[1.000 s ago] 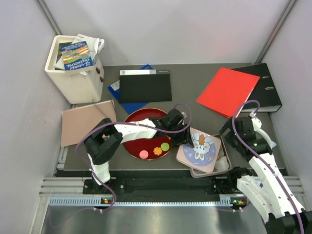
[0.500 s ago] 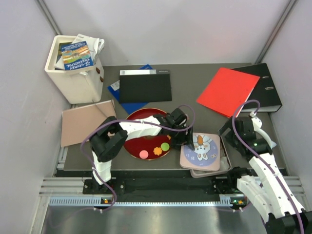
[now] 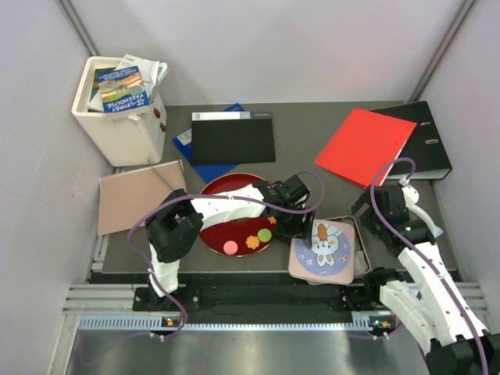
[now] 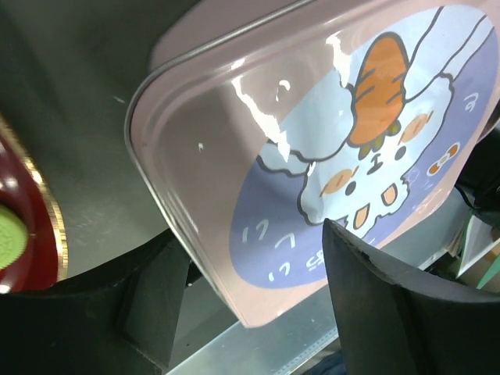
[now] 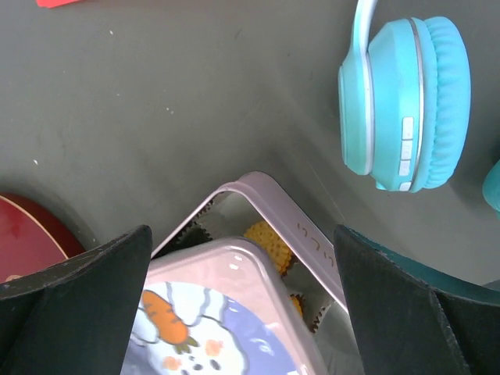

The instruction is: Pack the cookies

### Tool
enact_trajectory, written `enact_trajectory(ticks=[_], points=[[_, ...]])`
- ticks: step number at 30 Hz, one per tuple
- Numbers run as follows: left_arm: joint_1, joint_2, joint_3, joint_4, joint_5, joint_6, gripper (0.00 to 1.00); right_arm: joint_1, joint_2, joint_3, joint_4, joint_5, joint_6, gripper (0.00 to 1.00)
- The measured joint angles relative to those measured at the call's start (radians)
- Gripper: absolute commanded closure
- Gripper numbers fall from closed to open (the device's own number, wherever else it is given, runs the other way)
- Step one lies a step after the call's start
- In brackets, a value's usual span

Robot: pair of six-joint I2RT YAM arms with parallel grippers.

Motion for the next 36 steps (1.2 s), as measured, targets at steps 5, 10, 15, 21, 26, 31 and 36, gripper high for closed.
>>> enact_trajectory(ticks=[5, 10, 15, 21, 26, 31, 36], points=[[-0.032, 0.035, 0.055, -0.037, -0.007, 0.015, 0.28, 0.002, 0.012, 0.019, 0.006, 0.008, -0.006, 0.01], [-0.038, 0.055, 0.089, -0.065, -0.018, 0.019, 0.27, 0.002, 0.012, 0.032, 0.006, 0.012, -0.007, 0.01], [-0.036, 0.073, 0.112, -0.065, -0.049, 0.019, 0.27, 0.002, 0.014, 0.039, 0.006, 0.012, -0.016, 0.07], [-0.036, 0.089, 0.124, -0.065, -0.055, 0.017, 0.27, 0.022, -0.004, 0.077, 0.002, -0.038, -0.076, 0.87], [-0.036, 0.093, 0.129, -0.063, -0.052, 0.012, 0.27, 0.025, -0.064, 0.058, -0.009, -0.124, -0.085, 1.00], [-0.036, 0.093, 0.130, -0.063, -0.052, 0.011, 0.27, 0.025, -0.106, -0.034, -0.021, -0.203, -0.080, 1.00], [-0.036, 0.093, 0.132, -0.063, -0.054, 0.010, 0.27, 0.025, -0.023, -0.053, -0.039, -0.231, -0.055, 1.00]])
